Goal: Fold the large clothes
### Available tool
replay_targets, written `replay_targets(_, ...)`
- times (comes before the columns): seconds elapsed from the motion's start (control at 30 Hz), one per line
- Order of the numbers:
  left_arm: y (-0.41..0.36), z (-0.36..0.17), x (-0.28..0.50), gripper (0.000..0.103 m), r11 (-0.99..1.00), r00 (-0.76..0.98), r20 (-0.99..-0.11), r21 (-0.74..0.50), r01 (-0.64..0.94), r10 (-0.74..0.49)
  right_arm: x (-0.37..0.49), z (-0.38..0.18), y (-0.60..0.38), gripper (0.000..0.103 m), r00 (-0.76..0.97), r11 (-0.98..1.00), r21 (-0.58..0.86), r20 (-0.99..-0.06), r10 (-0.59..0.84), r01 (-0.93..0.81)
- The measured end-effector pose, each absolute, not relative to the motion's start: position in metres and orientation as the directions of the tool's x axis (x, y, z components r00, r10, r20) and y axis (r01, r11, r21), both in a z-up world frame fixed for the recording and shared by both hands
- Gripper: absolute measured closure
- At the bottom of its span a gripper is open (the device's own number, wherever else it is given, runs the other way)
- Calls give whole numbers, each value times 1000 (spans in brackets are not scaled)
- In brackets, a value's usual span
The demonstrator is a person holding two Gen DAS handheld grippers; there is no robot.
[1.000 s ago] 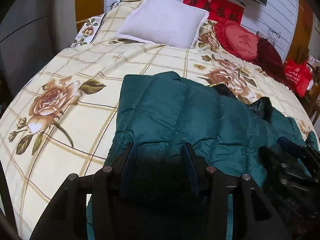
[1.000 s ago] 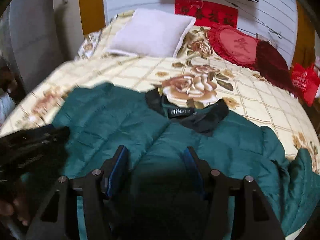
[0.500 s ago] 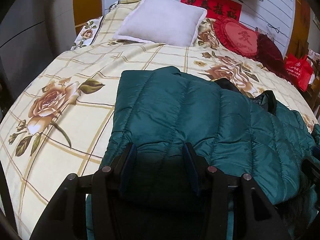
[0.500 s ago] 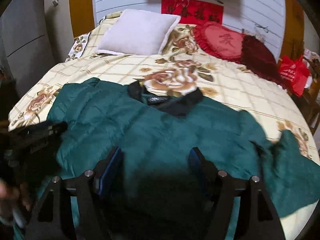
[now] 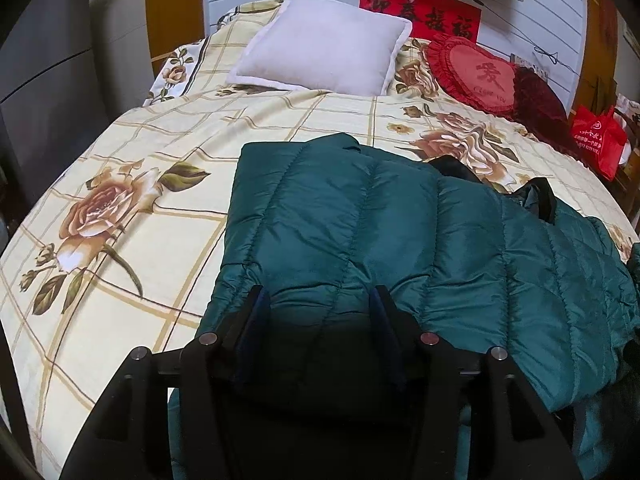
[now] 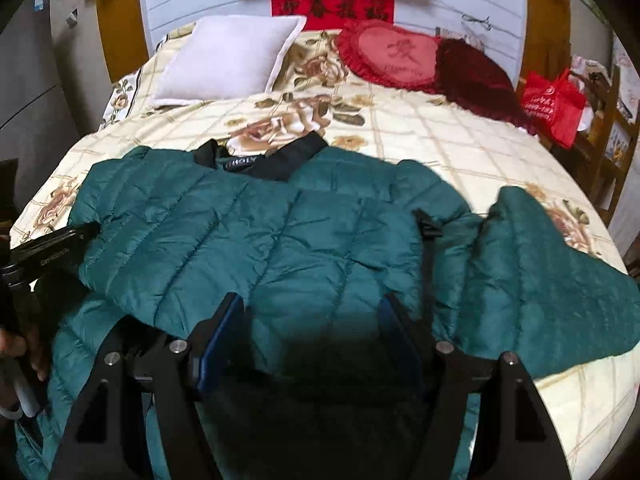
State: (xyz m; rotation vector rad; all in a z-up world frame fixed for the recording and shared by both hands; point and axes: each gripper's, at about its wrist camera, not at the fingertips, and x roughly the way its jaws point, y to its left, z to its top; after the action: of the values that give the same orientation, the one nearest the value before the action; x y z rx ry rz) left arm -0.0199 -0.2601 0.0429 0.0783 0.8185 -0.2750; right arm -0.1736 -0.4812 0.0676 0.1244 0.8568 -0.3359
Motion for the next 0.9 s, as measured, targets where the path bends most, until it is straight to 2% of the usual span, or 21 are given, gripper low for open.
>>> replay_targets(0.13, -255, 55, -34, 46, 960, 640, -733, -64, 273, -230, -167, 45, -485, 29, 545, 940, -51, -804, -239, 337)
replay_targets(0.4, -255, 85, -84, 46, 944, 650, -705, -86, 320, -284, -200, 76, -482, 29, 611, 934, 50, -768, -191, 354)
replay_targets(0.73, -276, 107, -149, 46, 919, 655, -675, -88, 385, -339, -247, 106, -454, 26, 646, 943, -14, -725, -238, 331)
replay_targets(0.9, -282, 113, -169, 46, 914, 658, -668, -82, 398, -347, -264, 111, -449, 26, 660, 946, -2, -716, -227, 323)
